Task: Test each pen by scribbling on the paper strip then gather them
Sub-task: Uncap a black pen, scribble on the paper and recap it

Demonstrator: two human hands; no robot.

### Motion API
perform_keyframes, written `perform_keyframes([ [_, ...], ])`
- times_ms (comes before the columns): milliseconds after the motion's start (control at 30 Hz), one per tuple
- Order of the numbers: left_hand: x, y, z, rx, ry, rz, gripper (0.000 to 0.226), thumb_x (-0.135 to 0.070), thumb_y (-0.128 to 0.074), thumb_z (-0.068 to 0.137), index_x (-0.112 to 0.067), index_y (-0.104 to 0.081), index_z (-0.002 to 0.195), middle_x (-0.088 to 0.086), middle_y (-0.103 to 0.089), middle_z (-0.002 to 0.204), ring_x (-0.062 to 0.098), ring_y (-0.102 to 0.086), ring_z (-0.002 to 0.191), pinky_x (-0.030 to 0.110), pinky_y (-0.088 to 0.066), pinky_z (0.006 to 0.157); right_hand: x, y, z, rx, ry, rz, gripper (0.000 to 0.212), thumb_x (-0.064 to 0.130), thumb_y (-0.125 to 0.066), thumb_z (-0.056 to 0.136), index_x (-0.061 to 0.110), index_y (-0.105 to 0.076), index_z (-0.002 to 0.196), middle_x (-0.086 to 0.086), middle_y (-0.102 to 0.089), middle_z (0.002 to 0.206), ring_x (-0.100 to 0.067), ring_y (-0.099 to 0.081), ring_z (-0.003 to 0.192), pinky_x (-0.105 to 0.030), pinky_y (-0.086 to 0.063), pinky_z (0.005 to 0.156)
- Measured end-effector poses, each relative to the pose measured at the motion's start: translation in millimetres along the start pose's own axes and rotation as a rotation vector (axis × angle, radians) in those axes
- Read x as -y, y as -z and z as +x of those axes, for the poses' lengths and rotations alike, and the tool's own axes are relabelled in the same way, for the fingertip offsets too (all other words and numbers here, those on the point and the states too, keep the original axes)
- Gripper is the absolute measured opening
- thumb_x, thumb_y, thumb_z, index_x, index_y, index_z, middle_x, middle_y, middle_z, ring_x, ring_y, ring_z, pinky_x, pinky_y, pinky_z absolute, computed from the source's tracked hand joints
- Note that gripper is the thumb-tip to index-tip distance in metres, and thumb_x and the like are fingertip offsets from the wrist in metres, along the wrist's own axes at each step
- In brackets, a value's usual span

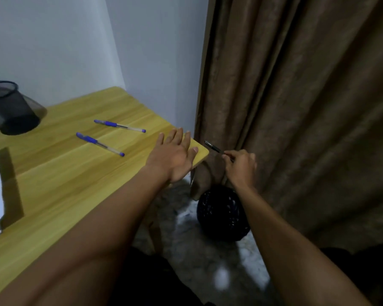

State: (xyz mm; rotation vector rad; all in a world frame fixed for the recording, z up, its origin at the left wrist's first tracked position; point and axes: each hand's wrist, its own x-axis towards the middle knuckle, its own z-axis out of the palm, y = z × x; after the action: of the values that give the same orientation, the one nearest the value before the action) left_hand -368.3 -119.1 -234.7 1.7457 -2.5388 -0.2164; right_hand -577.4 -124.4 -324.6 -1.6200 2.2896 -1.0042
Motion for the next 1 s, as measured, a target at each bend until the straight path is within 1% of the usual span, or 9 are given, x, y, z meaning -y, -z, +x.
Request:
perform_keyframes([
  [133, 1, -2, 0, 0.005, -0.002, 0.005, 0.064, -0.049, -0.010, 0.104, -0.017, -0.001, 0.159, 0.004, 0.004, 0.168, 0.018, 0.007, 0.154, 0.045, 0.005, 0.124, -35, -24, -11, 0.059, -0.039, -0.092, 0.026, 0.031, -0.061, 0.100, 0.025, -0.076, 0.119, -0.007, -0.069, 0.121, -0.033, -0.048, 0.118, -0.043, -0.041, 0.098],
  [300, 3, -3, 2, 0.005, 0.000, 0.028, 0.065, -0.050, -0.009, 0.104, -0.018, 0.001, 0.159, 0.003, 0.006, 0.167, 0.017, 0.008, 0.154, 0.045, 0.005, 0.124, -73, -54, -22, 0.127, -0.113, -0.136, 0.025, 0.029, -0.059, 0.100, 0.021, -0.075, 0.117, -0.006, -0.068, 0.124, -0.033, -0.046, 0.120, -0.041, -0.037, 0.096],
  [533, 6, 10, -11, -0.040, 0.002, 0.044, 0.065, -0.051, -0.009, 0.103, -0.019, -0.001, 0.159, 0.003, 0.004, 0.168, 0.016, 0.006, 0.154, 0.044, 0.004, 0.124, -95, -80, -41, 0.196, -0.227, -0.134, 0.028, 0.034, -0.058, 0.099, 0.025, -0.076, 0.117, -0.011, -0.062, 0.126, -0.036, -0.043, 0.121, -0.044, -0.034, 0.101],
  [667, 9, 24, -19, -0.097, -0.001, 0.053, 0.066, -0.052, -0.011, 0.103, -0.019, -0.003, 0.159, 0.003, 0.002, 0.168, 0.016, 0.005, 0.154, 0.043, 0.002, 0.124, -101, -87, -47, 0.192, -0.239, -0.125, 0.026, 0.037, -0.060, 0.098, 0.029, -0.077, 0.116, -0.010, -0.062, 0.126, -0.038, -0.045, 0.120, -0.046, -0.037, 0.101],
  [700, 11, 26, -23, -0.097, -0.005, 0.047, 0.066, -0.052, -0.011, 0.103, -0.020, -0.003, 0.159, 0.003, 0.002, 0.168, 0.016, 0.005, 0.154, 0.042, 0.003, 0.124, -102, -88, -49, 0.180, -0.245, -0.129, 0.026, 0.037, -0.060, 0.098, 0.029, -0.077, 0.117, -0.011, -0.062, 0.127, -0.038, -0.045, 0.121, -0.047, -0.038, 0.101],
  [767, -12, 1, 8, -0.058, -0.035, 0.015, 0.066, -0.053, -0.011, 0.103, -0.020, -0.002, 0.159, 0.002, 0.003, 0.168, 0.015, 0.006, 0.154, 0.042, 0.003, 0.124, -147, -94, -31, 0.158, -0.329, -0.158, 0.029, 0.040, -0.060, 0.099, 0.029, -0.075, 0.121, -0.011, -0.062, 0.128, -0.038, -0.044, 0.122, -0.048, -0.035, 0.104],
  [833, -12, -2, 5, -0.067, -0.027, 0.036, 0.066, -0.053, -0.010, 0.102, -0.021, -0.001, 0.159, 0.002, 0.003, 0.168, 0.015, 0.007, 0.154, 0.041, 0.003, 0.124, -157, -91, -29, 0.159, -0.352, -0.158, 0.036, 0.045, -0.058, 0.099, 0.025, -0.071, 0.126, -0.012, -0.060, 0.130, -0.039, -0.043, 0.124, -0.049, -0.034, 0.105],
  [933, -5, -1, 2, -0.071, -0.018, 0.037, 0.066, -0.053, -0.011, 0.103, -0.020, -0.001, 0.159, 0.003, 0.003, 0.168, 0.015, 0.006, 0.154, 0.041, 0.003, 0.124, -152, -88, -23, 0.175, -0.346, -0.159, 0.045, 0.049, -0.054, 0.100, 0.018, -0.068, 0.130, -0.014, -0.057, 0.134, -0.038, -0.041, 0.126, -0.048, -0.033, 0.106],
  [1000, -2, -6, 1, -0.063, -0.015, 0.041, 0.065, -0.052, -0.011, 0.103, -0.020, -0.002, 0.159, 0.003, 0.002, 0.168, 0.016, 0.005, 0.154, 0.042, 0.002, 0.124, -146, -86, -22, 0.175, -0.323, -0.119, 0.048, 0.047, -0.056, 0.100, 0.018, -0.064, 0.136, -0.013, -0.057, 0.137, -0.037, -0.041, 0.129, -0.047, -0.033, 0.109],
])
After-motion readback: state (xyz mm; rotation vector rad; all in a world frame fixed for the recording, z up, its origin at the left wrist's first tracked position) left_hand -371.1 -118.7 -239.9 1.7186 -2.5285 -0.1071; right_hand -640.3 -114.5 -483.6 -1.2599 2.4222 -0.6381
